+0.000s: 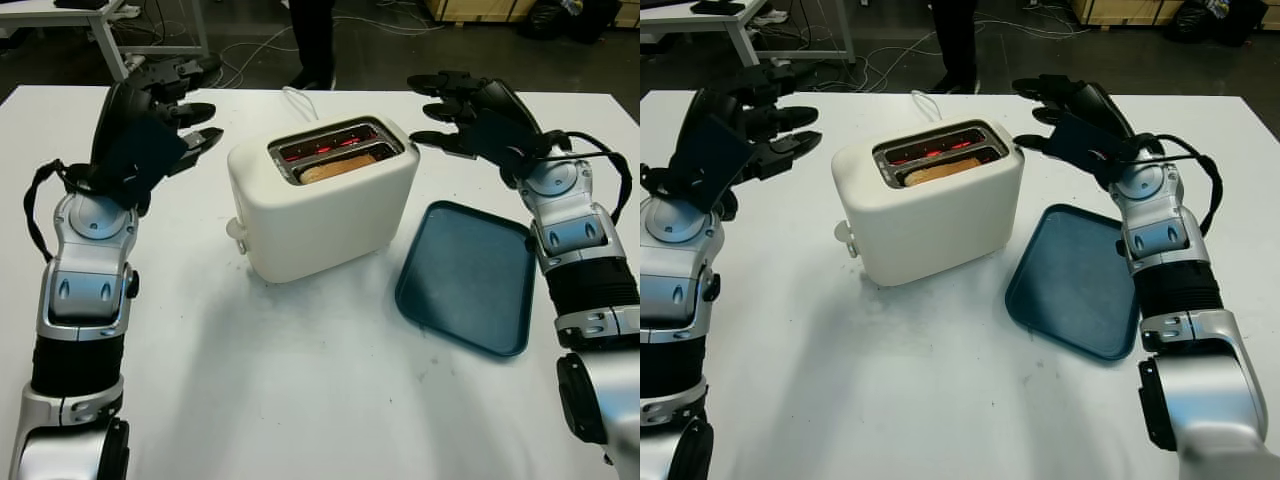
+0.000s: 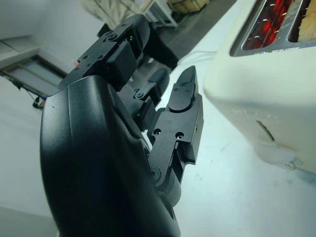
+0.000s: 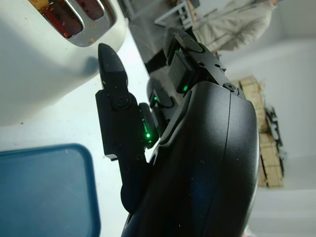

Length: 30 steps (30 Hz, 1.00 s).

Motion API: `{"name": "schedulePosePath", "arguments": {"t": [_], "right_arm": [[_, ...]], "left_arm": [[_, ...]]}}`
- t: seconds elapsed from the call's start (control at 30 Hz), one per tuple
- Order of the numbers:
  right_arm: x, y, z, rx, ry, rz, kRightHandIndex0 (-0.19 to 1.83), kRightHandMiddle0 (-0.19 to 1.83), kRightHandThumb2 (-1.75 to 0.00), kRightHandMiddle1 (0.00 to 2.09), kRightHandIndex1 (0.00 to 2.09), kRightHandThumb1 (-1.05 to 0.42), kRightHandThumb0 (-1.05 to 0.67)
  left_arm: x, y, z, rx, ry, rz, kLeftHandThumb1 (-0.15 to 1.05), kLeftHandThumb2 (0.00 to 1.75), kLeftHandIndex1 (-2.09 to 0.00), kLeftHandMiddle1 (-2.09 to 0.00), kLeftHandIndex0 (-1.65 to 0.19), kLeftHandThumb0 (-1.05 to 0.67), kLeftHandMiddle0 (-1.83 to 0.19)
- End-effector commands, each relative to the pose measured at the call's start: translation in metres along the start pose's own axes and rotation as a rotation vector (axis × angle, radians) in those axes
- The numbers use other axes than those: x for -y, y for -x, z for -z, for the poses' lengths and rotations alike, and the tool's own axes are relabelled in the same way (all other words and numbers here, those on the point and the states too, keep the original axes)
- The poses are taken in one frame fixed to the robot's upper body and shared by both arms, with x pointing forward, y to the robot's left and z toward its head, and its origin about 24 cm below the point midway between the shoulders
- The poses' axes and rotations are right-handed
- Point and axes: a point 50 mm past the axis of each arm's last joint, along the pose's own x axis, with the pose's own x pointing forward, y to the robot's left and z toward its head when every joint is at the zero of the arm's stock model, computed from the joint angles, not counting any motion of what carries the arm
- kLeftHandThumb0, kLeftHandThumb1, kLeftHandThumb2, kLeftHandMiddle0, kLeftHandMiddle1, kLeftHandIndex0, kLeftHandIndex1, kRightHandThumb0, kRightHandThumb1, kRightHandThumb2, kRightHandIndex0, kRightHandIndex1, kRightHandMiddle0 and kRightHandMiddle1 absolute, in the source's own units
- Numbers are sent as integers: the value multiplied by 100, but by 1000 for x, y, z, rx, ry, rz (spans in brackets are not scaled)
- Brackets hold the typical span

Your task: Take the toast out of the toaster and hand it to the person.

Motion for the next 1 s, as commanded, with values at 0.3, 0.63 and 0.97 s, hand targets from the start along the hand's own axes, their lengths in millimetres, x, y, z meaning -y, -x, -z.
{"name": "schedulePosePath", "arguments": {"t": [0.3, 0.63, 0.97], "right_arm": [[4, 3, 3, -7, 60, 42, 62, 55, -2, 1, 3, -92, -44], [10, 7, 6, -15, -28, 75, 55, 50, 0, 0, 0, -92, -21], [7, 11, 12, -18, -12, 66, 56, 51, -1, 1, 1, -92, -18]], "left_arm": [[-1, 0, -2, 17, -22, 1, 92, 10, -5, -37, -65, -38, -61], [-3, 3, 1, 2, -3, -12, 92, 9, -5, -48, -65, -34, -55], [-5, 7, 2, -14, 3, -13, 92, 9, -6, -65, -65, -32, -44]]}}
